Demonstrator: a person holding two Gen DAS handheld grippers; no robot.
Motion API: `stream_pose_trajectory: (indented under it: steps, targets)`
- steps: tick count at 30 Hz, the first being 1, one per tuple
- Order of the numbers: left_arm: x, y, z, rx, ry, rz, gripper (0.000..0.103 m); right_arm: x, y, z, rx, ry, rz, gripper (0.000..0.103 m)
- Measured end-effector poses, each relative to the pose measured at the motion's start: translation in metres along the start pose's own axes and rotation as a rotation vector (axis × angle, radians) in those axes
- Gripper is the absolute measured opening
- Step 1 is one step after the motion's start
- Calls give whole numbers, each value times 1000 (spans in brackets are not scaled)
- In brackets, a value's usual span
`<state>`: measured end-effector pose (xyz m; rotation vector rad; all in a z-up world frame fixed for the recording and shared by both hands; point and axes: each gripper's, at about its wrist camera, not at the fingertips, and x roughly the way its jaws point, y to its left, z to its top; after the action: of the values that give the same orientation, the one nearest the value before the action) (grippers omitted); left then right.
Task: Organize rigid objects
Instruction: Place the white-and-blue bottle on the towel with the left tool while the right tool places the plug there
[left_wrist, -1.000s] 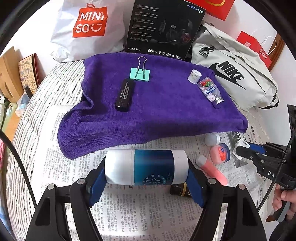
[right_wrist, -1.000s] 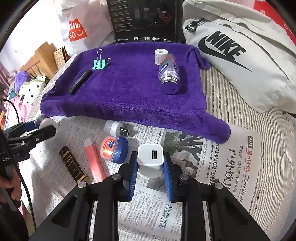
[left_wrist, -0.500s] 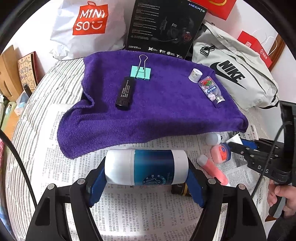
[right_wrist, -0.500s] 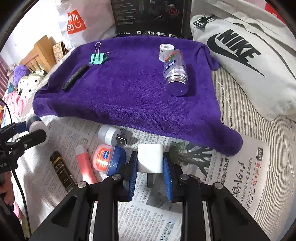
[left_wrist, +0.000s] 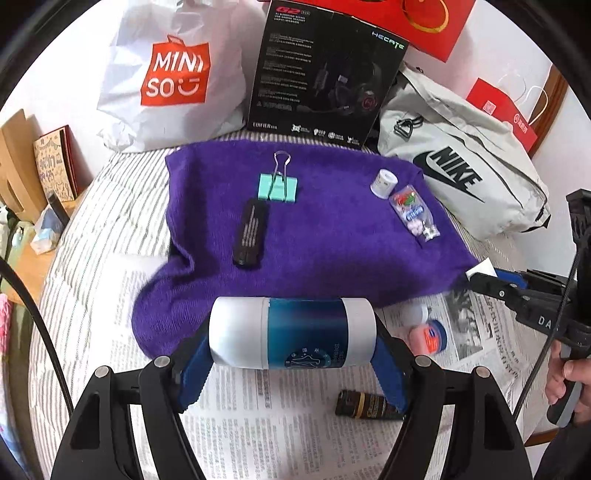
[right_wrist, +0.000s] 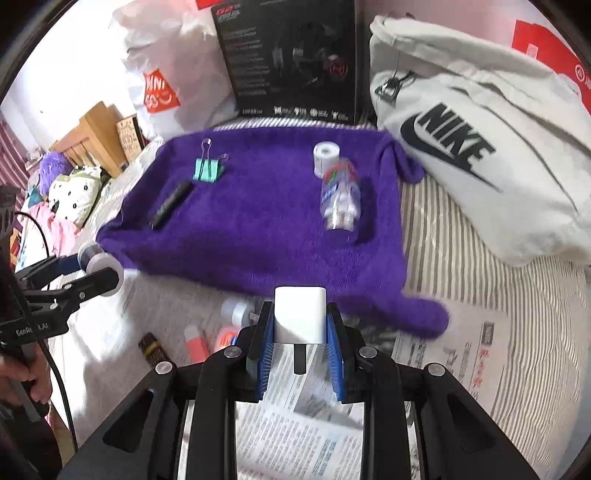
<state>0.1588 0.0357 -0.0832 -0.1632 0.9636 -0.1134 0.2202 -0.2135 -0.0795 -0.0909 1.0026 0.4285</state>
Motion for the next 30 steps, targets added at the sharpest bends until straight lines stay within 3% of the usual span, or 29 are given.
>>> stream_pose_trajectory:
  steps: [5,12,20,30]
  targets:
    - [3,5,17,-3,-8,7,75,8,-5,21,10,-2,1,26]
    - [15,8,31,-5,0,11,75,42,-11,44,-2,60,-32,26]
    - [33,12,42,-13,21,2,75,67,-13,47,-34,129,-48,26]
    - [62,9,50,2,69,2,75,83,-12,50,-40,133,-49,26]
